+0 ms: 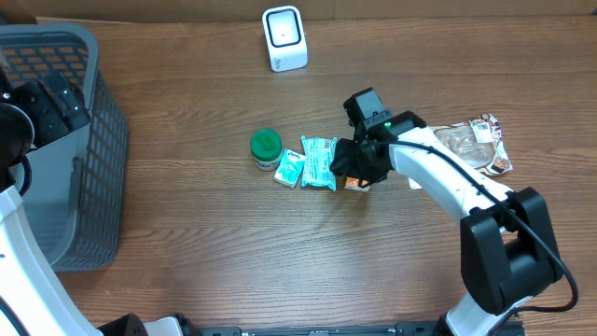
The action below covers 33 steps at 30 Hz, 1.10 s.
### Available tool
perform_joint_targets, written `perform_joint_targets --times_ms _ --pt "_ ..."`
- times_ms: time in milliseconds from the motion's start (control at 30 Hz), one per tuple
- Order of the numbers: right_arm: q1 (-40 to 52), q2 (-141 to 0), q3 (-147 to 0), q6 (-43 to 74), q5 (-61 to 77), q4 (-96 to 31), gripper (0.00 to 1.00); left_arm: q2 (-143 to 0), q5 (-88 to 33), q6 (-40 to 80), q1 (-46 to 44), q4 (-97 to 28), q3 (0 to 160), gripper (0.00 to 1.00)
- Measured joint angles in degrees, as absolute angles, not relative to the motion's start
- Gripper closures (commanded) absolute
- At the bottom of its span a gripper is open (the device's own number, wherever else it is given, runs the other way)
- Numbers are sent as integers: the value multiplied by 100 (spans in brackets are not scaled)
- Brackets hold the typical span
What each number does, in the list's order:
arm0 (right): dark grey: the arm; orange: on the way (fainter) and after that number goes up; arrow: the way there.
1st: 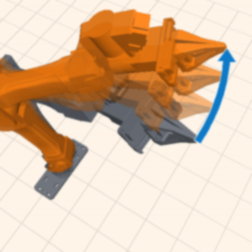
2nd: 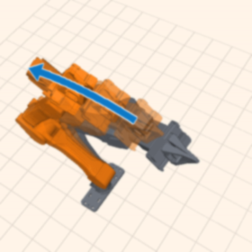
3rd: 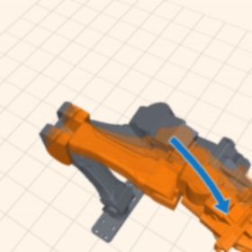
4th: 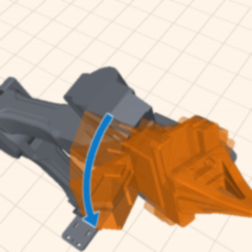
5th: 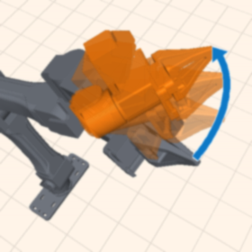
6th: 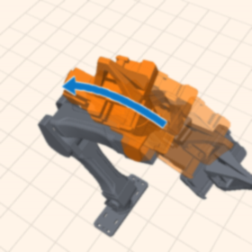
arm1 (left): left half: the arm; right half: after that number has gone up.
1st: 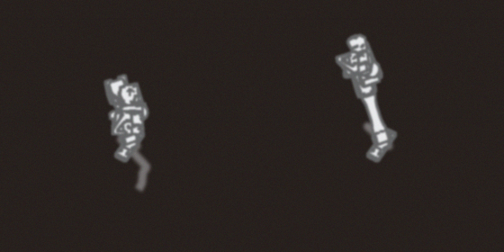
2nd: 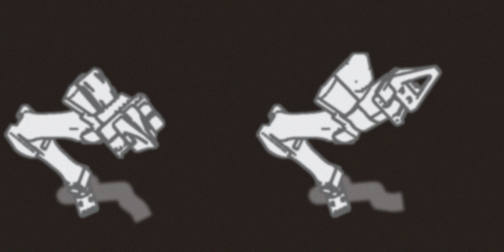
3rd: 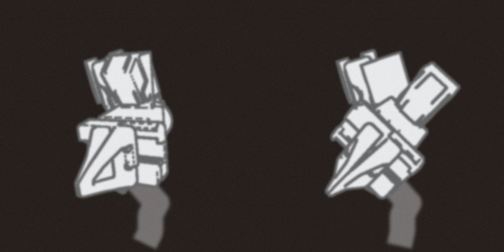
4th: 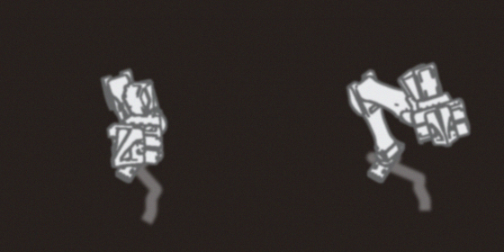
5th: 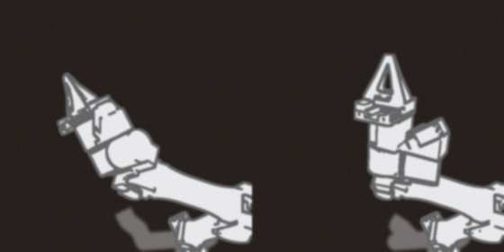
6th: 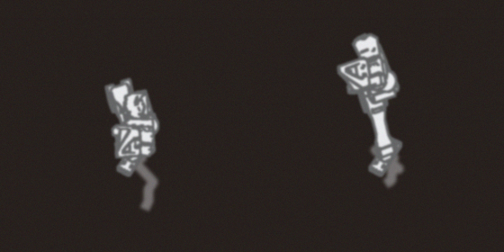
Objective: Scan the item barcode
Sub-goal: 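Reach left and grasp the orange Kleenex pack with right gripper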
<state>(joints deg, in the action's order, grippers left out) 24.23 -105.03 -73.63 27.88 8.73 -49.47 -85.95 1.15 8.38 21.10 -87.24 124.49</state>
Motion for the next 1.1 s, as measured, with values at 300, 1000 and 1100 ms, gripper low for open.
perform_joint_targets --times_ms 300,1000,1100 --pt "1828 -10438 -7422 2620 1149 -5481 49 -8595 115 838 2110 -8724 12449 0" --pt "1525 -10398 -5911 2840 1673 -3625 73 -8595 115 838 2110 -8724 12449 0" --pt "1514 -10346 -5843 2904 1719 -3542 89 -8595 115 838 2110 -8724 12449 1"
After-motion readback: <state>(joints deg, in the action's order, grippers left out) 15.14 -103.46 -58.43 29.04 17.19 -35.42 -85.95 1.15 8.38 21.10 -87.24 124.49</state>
